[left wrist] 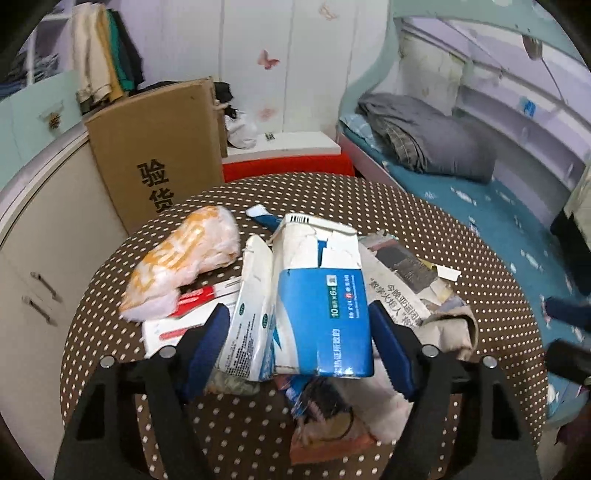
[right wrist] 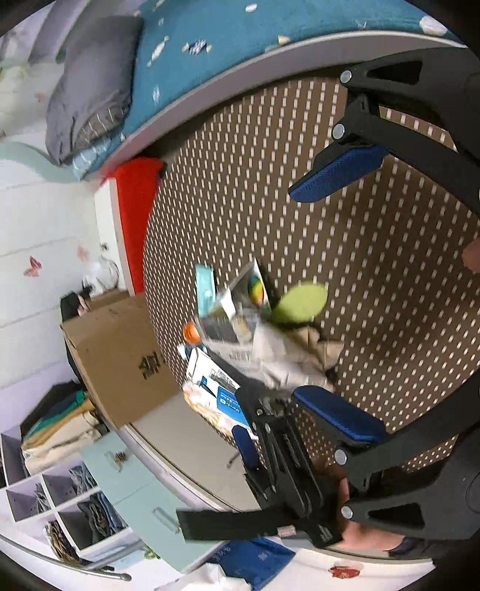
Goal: Collect trash
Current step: 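Grasp the blue-white tissue box with the left tool while the right grasps newspaper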
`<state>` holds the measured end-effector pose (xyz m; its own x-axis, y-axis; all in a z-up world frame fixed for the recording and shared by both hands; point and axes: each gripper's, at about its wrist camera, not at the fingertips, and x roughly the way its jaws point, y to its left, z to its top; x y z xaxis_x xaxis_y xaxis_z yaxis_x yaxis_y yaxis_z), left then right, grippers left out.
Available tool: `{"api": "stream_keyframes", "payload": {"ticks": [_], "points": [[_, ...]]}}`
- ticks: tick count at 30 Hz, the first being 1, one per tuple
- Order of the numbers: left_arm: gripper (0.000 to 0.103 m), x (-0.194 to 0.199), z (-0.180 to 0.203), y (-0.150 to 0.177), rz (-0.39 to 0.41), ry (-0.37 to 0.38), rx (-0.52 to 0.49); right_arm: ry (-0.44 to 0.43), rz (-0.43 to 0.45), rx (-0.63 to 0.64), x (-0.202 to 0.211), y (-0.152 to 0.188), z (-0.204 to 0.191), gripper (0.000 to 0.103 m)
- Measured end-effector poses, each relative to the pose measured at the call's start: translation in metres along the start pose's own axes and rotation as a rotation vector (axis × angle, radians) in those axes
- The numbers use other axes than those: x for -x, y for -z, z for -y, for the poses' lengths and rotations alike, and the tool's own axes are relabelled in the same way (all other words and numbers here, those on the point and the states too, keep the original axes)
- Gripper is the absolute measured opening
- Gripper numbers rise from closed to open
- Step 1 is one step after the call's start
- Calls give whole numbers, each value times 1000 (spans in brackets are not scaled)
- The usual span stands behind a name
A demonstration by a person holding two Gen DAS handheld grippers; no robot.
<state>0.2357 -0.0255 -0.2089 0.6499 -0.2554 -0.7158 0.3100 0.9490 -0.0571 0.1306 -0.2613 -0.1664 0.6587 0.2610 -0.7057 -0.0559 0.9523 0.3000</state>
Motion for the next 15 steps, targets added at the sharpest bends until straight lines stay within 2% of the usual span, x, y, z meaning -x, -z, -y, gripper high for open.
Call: {"api": "stream_keyframes", "payload": {"ticks": [6, 7, 8, 10, 11, 13, 15], "points": [[75, 36, -20, 20, 61, 1, 85, -49, -43, 14, -45, -5, -21, 97], [75, 39, -22, 25, 56, -3, 87, -53, -51, 5, -52, -7, -22, 93], [75, 39, -24, 30, 51, -7, 85, -61, -55, -10, -59, -8, -22, 88], [76, 37, -28, 40, 37, -21, 85, -78, -62, -20, -68, -9, -23, 57], [77, 35, -31, 44, 30, -23, 87, -93, -72, -18, -73, -9, -25, 52], [79, 29, -34, 51, 14, -22, 81, -97, -92, -8, -80, -10, -28, 36], [79, 24, -35, 55, 1, -25, 69, -117, -83, -9, -77, -9, -29, 34]]}}
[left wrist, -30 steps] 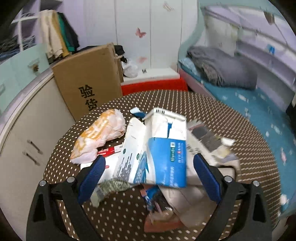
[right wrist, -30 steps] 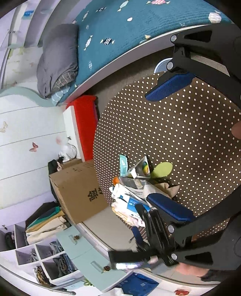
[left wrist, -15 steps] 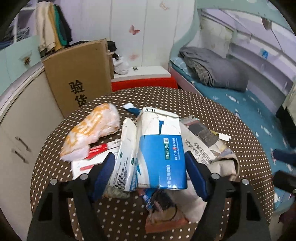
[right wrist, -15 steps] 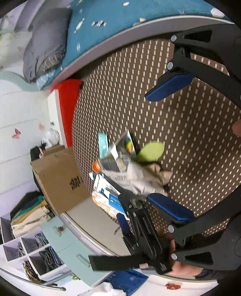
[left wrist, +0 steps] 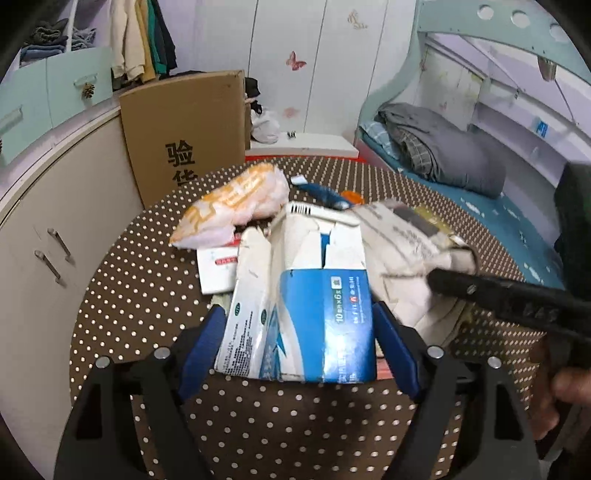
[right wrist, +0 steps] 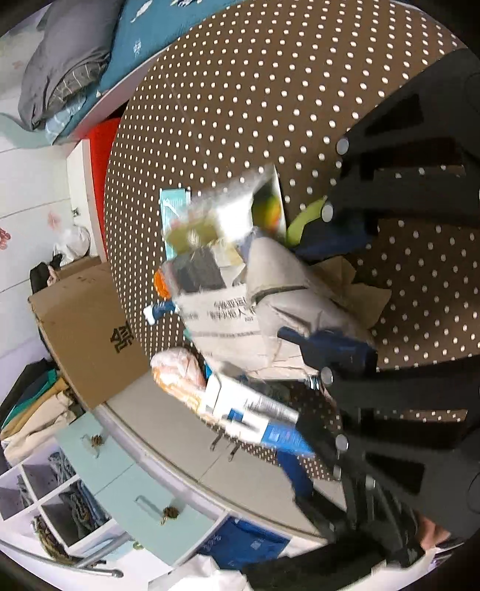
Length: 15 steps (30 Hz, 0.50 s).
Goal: Collect trash
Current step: 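Grasp the blue-white tissue box with the left tool while the right grasps newspaper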
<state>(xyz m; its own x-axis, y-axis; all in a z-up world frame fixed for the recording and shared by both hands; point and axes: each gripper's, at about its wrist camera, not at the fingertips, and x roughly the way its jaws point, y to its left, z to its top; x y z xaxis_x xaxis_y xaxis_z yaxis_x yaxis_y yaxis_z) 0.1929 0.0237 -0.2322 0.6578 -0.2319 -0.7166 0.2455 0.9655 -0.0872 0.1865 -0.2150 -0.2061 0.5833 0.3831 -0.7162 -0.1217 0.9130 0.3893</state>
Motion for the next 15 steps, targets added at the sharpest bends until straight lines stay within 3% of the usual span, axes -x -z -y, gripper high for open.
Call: {"api": "stream_keyframes", "payload": {"ticks": [7, 15], "points": [[72, 8, -10, 4, 19, 35, 49, -23, 71, 40, 35, 9, -9, 25], [68, 37, -13, 8, 65, 44, 89, -69, 140, 50, 76, 6, -5, 23]]}}
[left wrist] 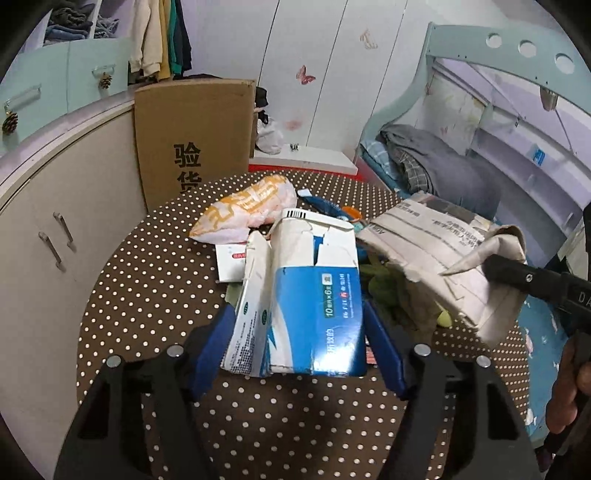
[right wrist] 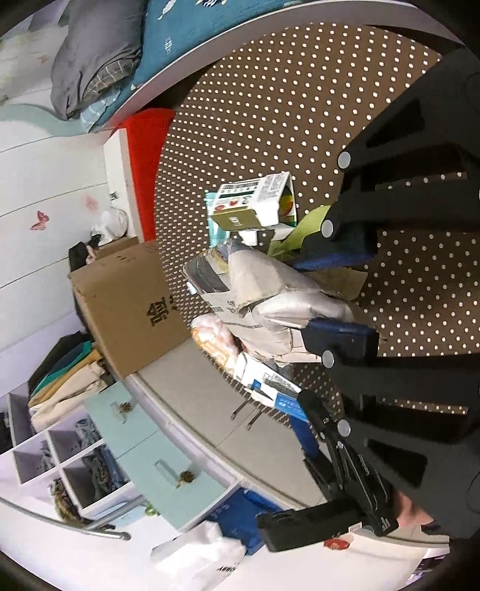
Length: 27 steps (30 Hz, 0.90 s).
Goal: Collect trash
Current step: 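Grasp the blue-white tissue box with the left tool while the right grasps newspaper, then carry the newspaper to the wastebasket and open the right tool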
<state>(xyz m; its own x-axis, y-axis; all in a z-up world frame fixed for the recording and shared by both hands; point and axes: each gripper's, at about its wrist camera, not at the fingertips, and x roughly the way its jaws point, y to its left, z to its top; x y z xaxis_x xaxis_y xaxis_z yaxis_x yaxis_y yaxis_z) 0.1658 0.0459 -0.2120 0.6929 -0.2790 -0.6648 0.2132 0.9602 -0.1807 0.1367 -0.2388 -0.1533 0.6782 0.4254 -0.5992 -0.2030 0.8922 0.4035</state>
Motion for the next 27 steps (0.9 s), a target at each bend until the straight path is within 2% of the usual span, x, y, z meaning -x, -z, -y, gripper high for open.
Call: {"api": "stream_keyframes", "payload": {"ticks": [6, 11, 18, 23, 27], "points": [[67, 20, 10, -10, 44, 18, 4, -6, 90, -1, 38, -16, 5, 23], [67, 40, 35, -30, 101, 36, -25, 38, 173, -17, 79, -31, 29, 23], [67, 44, 97, -61, 144, 101, -92, 203, 254, -93, 132, -42, 106, 23], [67, 27, 151, -73, 129, 176, -147, 361, 218, -177, 143, -30, 180, 23], [67, 10, 183, -76, 105, 214, -183, 489, 97, -265, 115, -4, 254, 23]]}}
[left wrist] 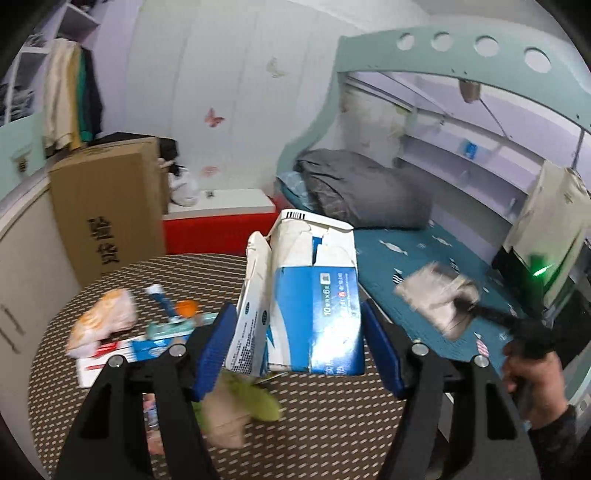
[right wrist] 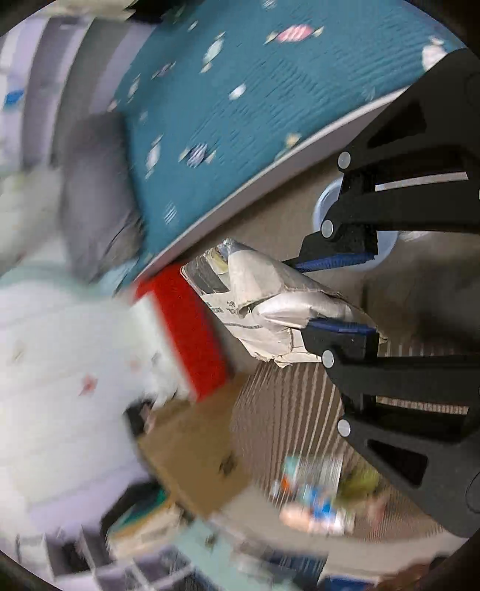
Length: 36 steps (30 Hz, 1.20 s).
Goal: Collect trash
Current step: 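Carry the newspaper to the wastebasket and open the right tool, then lower the tissue box into the wastebasket and open the left tool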
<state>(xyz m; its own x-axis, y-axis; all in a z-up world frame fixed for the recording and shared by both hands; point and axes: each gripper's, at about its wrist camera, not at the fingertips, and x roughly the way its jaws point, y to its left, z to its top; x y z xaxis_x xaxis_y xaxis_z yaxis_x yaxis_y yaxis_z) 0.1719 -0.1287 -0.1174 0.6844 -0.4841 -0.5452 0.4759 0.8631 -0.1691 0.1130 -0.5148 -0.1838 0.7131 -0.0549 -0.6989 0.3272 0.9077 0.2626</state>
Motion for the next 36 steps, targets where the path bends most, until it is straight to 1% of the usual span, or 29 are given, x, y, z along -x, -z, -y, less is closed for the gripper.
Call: {"api": "stream_keyframes", "payload": {"ticks": [2, 3, 4, 8, 9, 11, 12, 13, 14, 16, 17, 18, 20, 24, 27, 30, 32, 36], "points": [[67, -16, 14, -2, -19, 24, -18, 28, -53, -24, -26, 10, 22, 23], [67, -22, 21, -3, -25, 28, -24, 61, -98, -36, -50, 18, 35, 23], [67, -30, 28, -4, -36, 37, -32, 71, -126, -50, -65, 24, 45, 23], [67, -60, 47, -5, -80, 55, -63, 78, -232, -109, -129, 43, 74, 24], [67, -66, 51, -5, -90, 57, -68, 76, -258, -134, -147, 47, 82, 26], [67, -82, 60, -5, -113, 64, -83, 63, -296, -183, -174, 52, 94, 34], [67, -92, 66, -3, -128, 70, -93, 59, -319, -209, -189, 58, 102, 57], [67, -99, 71, -3, -140, 73, -103, 60, -329, -232, -200, 61, 109, 72], [67, -104, 74, -2, -148, 75, -112, 57, -324, -255, -206, 62, 115, 74], [67, -122, 87, -1, -176, 83, -134, 53, -321, -312, -214, 64, 127, 75], [67, -131, 94, -1, -190, 92, -143, 50, -314, -335, -213, 66, 132, 76], [67, -139, 101, -1, -203, 101, -153, 42, -290, -358, -206, 68, 137, 77], [67, -157, 116, 0, -229, 122, -172, 33, -253, -372, -191, 67, 142, 79], [67, -195, 151, 6, -298, 175, -212, 24, -145, -392, -138, 57, 153, 83], [67, -229, 178, 14, -376, 214, -230, 24, -69, -396, -102, 47, 160, 87], [68, -257, 198, 26, -443, 219, -257, 33, -24, -391, -75, 40, 166, 88], [69, -280, 211, 37, -507, 212, -291, 29, 3, -386, -59, 36, 167, 89], [77, -314, 222, 48, -592, 201, -311, 21, 37, -372, -43, 32, 162, 90]]}}
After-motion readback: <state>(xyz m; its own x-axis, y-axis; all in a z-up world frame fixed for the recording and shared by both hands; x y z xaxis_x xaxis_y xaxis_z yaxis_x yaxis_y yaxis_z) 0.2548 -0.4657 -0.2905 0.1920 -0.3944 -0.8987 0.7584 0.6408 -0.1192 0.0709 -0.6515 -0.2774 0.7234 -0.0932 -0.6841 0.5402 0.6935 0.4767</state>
